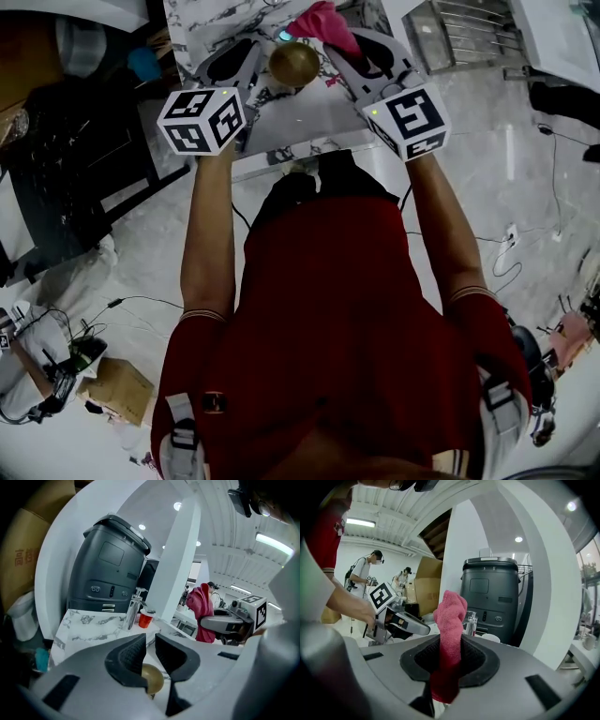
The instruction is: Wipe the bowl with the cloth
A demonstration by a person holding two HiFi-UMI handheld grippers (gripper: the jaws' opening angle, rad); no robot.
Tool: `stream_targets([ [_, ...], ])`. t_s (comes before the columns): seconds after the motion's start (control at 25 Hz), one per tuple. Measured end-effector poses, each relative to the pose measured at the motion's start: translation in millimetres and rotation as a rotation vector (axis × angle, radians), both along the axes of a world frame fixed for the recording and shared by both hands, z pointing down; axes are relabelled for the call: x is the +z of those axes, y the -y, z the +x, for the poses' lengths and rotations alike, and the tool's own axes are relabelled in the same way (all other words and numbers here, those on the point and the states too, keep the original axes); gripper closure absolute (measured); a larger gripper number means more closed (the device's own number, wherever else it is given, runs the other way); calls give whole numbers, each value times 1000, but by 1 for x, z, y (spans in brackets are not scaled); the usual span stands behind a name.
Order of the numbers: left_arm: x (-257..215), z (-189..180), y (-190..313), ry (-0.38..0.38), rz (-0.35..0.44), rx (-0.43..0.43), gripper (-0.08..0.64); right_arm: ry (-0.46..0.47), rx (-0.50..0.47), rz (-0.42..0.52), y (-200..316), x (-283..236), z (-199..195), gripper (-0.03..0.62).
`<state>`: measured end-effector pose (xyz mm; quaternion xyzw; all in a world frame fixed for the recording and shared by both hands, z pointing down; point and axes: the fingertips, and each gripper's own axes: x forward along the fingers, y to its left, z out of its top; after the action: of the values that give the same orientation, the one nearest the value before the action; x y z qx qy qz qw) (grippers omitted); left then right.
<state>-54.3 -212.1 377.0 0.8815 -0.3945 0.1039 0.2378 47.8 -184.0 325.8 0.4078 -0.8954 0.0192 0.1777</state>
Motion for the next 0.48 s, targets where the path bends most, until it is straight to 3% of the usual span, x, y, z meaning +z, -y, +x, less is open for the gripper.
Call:
stream_targets([
  [0.48,78,15,19,89,-225,-47,430,-88,-87,-145,29,59,-4,500],
])
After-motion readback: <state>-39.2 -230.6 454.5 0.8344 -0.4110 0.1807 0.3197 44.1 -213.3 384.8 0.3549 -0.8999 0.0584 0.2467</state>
